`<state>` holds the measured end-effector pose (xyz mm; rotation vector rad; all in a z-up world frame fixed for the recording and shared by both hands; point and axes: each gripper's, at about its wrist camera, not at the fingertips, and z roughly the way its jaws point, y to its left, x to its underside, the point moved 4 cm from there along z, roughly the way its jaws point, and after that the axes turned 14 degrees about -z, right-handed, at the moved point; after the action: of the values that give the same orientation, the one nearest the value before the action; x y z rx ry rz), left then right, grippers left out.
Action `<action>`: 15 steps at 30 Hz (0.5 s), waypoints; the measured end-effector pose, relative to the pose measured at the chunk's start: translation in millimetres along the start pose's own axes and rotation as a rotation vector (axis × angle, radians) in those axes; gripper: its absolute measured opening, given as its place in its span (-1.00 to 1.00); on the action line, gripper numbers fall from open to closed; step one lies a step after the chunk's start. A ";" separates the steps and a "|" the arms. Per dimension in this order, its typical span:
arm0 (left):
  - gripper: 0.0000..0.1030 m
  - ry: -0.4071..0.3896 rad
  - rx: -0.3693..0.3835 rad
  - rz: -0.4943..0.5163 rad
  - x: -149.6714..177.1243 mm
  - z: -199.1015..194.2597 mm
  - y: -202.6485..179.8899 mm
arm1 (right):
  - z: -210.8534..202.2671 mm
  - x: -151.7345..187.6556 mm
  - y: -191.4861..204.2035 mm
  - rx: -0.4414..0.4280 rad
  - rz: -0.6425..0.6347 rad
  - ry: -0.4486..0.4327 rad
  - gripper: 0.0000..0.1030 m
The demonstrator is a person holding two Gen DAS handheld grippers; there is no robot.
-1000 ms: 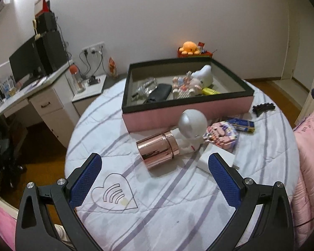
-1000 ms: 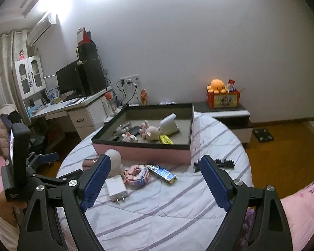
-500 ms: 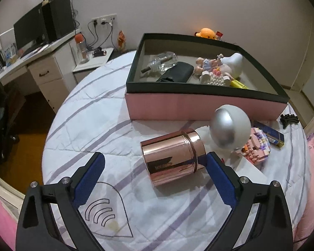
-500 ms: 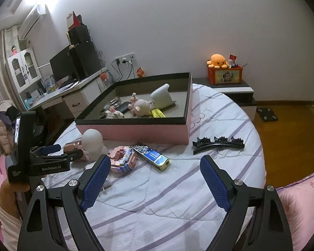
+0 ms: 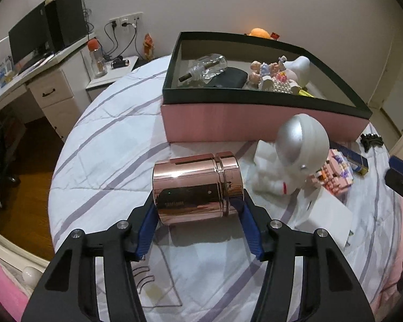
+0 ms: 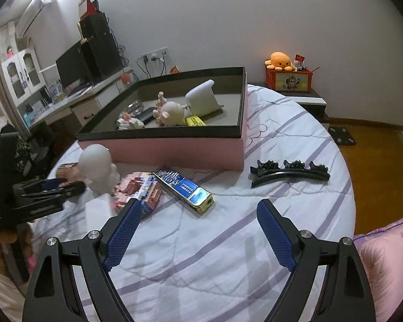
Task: Organize rigid objects
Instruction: 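Grasp the rose-gold canister with the left tool, then grasp the blue pen box with the right tool while the left tool holds the canister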
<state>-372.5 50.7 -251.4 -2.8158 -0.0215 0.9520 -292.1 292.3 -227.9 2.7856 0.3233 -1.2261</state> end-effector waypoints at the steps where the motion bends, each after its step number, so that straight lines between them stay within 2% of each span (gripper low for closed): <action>1: 0.11 0.005 0.003 0.004 0.7 -1.4 1.0 | 4.4 -0.7 0.3 0.011 -0.009 0.009 0.72; 6: 0.07 0.013 0.017 0.030 7.9 -12.1 7.3 | 33.6 -3.0 2.4 0.025 -0.072 0.087 0.71; 8: 0.07 0.014 0.026 0.031 9.7 -15.6 10.1 | 41.1 -4.2 5.1 0.021 -0.103 0.107 0.62; 10: 0.07 0.016 0.030 0.031 10.7 -17.6 12.2 | 46.3 -5.3 8.9 0.006 -0.127 0.122 0.32; 12: 0.07 0.014 0.028 0.035 11.2 -18.1 12.6 | 50.3 -5.8 11.8 0.007 -0.154 0.138 0.24; 14: 0.07 0.016 0.034 0.033 11.5 -17.3 13.5 | 50.8 -7.6 13.8 -0.002 -0.173 0.138 0.07; 15: 0.07 0.016 0.038 0.031 11.3 -16.6 13.6 | 51.4 -8.2 14.6 -0.012 -0.180 0.140 -0.08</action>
<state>-354.0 35.4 -247.4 -2.7969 0.0422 0.9267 -331.2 268.7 -256.8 2.8915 0.6012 -1.0571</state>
